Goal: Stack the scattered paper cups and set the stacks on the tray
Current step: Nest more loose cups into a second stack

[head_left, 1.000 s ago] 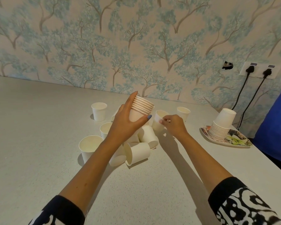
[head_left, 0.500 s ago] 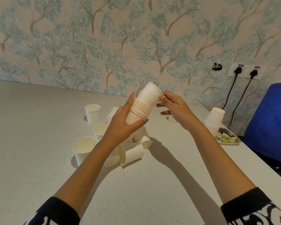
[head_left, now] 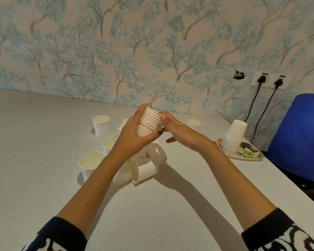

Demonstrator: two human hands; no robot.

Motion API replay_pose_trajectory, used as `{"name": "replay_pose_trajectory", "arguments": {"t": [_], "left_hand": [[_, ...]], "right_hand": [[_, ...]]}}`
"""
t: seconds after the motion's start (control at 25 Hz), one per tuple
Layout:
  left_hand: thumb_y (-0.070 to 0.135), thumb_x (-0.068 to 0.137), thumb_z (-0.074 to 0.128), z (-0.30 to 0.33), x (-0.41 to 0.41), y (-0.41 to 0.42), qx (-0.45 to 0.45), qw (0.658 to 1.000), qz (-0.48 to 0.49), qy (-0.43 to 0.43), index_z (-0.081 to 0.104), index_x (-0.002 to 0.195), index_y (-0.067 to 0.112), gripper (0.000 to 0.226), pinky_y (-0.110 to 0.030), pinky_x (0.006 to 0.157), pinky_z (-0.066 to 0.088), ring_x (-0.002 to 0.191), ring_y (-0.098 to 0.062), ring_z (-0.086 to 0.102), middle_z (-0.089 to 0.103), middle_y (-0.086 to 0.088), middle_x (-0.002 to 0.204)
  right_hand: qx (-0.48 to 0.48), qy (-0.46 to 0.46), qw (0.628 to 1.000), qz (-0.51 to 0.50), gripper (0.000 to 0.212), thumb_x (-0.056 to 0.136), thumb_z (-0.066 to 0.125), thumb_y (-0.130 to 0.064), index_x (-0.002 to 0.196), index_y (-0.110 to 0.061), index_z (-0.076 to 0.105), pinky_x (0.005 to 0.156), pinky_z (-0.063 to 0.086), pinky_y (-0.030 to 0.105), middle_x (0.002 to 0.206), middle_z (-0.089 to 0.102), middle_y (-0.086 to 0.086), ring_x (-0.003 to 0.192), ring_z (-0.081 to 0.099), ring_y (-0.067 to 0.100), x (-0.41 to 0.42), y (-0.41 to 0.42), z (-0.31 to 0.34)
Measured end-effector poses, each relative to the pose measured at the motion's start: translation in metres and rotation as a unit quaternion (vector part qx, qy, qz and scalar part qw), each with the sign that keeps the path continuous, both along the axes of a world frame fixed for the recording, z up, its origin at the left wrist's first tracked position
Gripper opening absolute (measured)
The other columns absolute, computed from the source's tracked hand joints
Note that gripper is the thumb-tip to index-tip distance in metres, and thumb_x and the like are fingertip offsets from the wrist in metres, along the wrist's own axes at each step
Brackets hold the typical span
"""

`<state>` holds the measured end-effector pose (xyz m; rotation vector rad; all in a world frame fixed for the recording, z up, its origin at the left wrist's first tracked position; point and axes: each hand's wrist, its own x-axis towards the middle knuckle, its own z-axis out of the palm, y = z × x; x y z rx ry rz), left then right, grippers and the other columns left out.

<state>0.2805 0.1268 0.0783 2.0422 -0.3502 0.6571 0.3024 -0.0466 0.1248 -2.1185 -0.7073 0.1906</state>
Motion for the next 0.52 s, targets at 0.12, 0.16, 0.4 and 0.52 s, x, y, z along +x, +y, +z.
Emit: {"name": "replay_pose_trajectory", "arguments": {"t": [0.12, 0.16, 0.4, 0.52], "left_hand": [[0.058, 0.074, 0.069, 0.004, 0.001, 0.005, -0.008, 0.999, 0.031, -0.016, 0.020, 0.140, 0.045, 0.084, -0.027, 0.080, 0.048, 0.104, -0.012, 0.053, 0.049, 0.004, 0.129], [0.059, 0.073, 0.069, 0.004, 0.002, 0.007, -0.011, 0.999, 0.038, -0.017, 0.019, 0.141, 0.045, 0.085, -0.027, 0.082, 0.046, 0.106, -0.012, 0.052, 0.048, 0.005, 0.131], [0.058, 0.074, 0.069, 0.007, 0.003, 0.016, -0.028, 0.999, 0.042, 0.004, 0.012, 0.145, 0.047, 0.091, -0.034, 0.091, 0.047, 0.115, -0.015, 0.049, 0.043, 0.004, 0.140], [0.060, 0.074, 0.068, 0.007, 0.003, 0.014, -0.020, 0.999, 0.035, 0.007, 0.011, 0.146, 0.047, 0.093, -0.031, 0.090, 0.044, 0.116, -0.014, 0.047, 0.042, 0.003, 0.141]], "right_hand": [[0.046, -0.012, 0.997, -0.058, 0.057, 0.086, 0.016, -0.071, 0.135, -0.043, 0.024, 0.090, 0.048, 0.040, 0.134, 0.042, -0.004, 0.114, 0.051, 0.015, 0.011, 0.004, -0.015], [0.060, -0.008, 0.994, -0.092, 0.060, 0.086, 0.018, -0.071, 0.138, -0.041, 0.023, 0.090, 0.048, 0.042, 0.137, 0.042, 0.000, 0.115, 0.051, 0.020, 0.016, 0.006, -0.021], [-0.115, 0.105, 0.974, -0.167, 0.069, 0.089, 0.050, -0.055, 0.145, -0.039, 0.013, 0.078, 0.049, 0.039, 0.147, 0.038, 0.006, 0.121, 0.047, 0.030, 0.041, 0.009, -0.067], [-0.145, 0.082, 0.977, -0.134, 0.076, 0.083, 0.062, -0.052, 0.144, -0.038, 0.019, 0.085, 0.050, 0.040, 0.147, 0.039, 0.003, 0.119, 0.046, 0.024, 0.044, 0.011, -0.078]]}}
